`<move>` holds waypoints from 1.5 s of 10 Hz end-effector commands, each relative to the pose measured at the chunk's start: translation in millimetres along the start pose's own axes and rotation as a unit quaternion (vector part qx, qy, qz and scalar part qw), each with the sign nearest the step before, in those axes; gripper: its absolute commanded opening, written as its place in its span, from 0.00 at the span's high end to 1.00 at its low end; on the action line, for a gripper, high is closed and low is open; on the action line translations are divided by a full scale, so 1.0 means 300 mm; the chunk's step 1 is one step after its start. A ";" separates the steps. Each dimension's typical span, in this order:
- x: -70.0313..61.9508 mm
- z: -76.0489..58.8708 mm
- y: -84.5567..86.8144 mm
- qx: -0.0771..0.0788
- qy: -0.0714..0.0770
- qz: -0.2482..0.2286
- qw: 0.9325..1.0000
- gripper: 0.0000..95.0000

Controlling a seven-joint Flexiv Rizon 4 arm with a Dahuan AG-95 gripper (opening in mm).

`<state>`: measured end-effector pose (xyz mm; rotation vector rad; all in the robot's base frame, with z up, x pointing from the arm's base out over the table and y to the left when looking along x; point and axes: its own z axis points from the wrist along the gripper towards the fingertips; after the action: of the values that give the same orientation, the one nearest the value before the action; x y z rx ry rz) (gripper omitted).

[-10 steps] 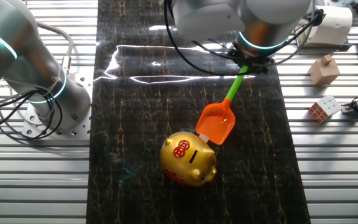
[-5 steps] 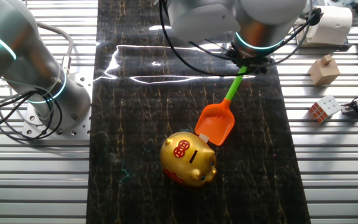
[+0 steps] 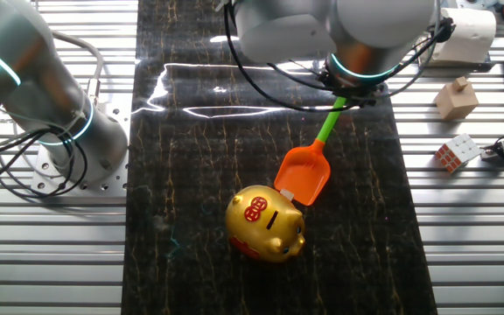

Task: Use a shovel to scoop up an object

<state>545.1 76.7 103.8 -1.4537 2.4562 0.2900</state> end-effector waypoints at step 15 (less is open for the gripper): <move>0.033 0.015 0.007 0.000 0.016 -0.006 1.000 1.00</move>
<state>538.2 71.1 96.4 -1.4861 2.4734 0.2718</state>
